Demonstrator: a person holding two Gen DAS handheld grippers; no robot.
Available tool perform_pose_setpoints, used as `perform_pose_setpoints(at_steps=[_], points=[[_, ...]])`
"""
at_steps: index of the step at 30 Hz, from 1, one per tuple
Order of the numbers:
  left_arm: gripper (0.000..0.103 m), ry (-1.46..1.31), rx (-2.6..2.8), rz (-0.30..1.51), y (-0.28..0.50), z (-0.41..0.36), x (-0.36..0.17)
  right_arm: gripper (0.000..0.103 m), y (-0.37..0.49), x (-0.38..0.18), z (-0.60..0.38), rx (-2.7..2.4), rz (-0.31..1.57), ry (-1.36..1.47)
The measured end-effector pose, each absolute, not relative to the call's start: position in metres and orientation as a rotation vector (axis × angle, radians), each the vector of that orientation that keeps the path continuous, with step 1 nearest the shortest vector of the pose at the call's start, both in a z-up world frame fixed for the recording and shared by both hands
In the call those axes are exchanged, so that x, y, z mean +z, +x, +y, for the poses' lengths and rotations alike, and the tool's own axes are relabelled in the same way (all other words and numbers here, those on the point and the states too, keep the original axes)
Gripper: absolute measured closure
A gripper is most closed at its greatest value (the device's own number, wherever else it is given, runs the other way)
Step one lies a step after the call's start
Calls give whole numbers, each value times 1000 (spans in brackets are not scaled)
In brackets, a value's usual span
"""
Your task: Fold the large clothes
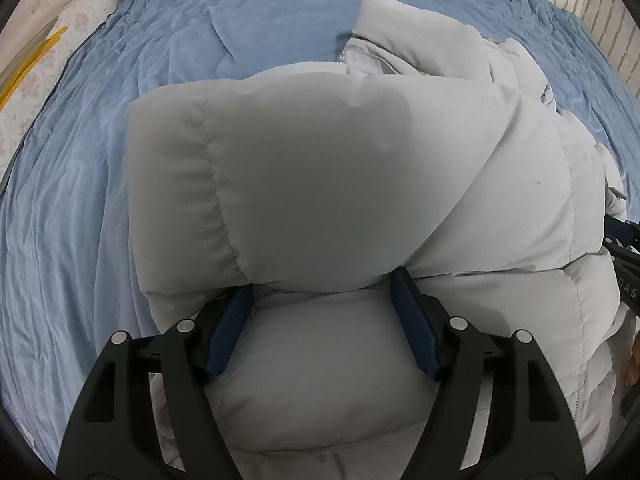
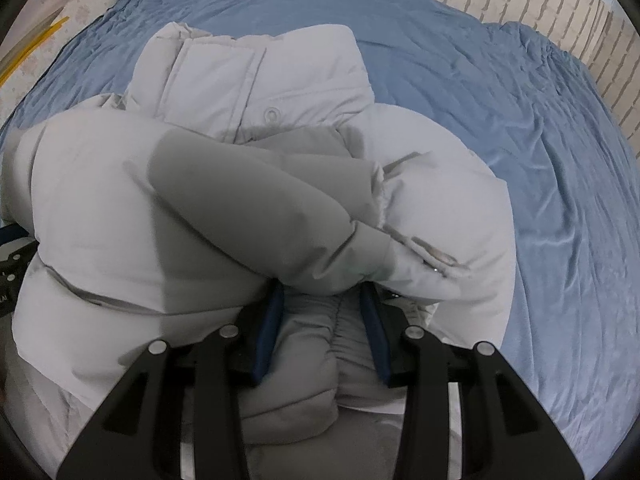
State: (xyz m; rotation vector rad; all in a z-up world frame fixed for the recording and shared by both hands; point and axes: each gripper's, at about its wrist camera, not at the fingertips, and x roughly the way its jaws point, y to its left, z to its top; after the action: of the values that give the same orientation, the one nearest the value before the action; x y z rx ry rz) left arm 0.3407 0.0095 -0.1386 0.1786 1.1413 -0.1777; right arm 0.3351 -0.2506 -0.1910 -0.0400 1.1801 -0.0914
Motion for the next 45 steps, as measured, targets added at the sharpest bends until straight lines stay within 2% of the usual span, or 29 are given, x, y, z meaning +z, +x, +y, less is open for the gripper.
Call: perform_pose_setpoints(at_steps=[13,19,22,24,34,35,43,45], points=[[32,197,-162,1200,363,5,-141,63,344,-189,-260,-70,1220,15],[35,137,-184,1126,327,18,-104,59,287,-138,-278,-39,1068,123],[35,138,-206,1102,309,24,-98,59,265,-131,-276,-34,1041,129],[36,188,-200,1117,302,20,-106,59,256,-134,-268,-23,1043,102],[30,258,-176,1194,324,1,-137,59,272,-189,-243,-61,1152,-15],[30,254,-177,1202,346,-3,-137,59,276,-193,-242,-69,1160,-15],[29,250,-162,1237,364,-8,-135,59,290,-194,-244,-67,1215,9],[34,233,-166,1219,357,-2,-122,61,286,-184,-248,-35,1219,30]])
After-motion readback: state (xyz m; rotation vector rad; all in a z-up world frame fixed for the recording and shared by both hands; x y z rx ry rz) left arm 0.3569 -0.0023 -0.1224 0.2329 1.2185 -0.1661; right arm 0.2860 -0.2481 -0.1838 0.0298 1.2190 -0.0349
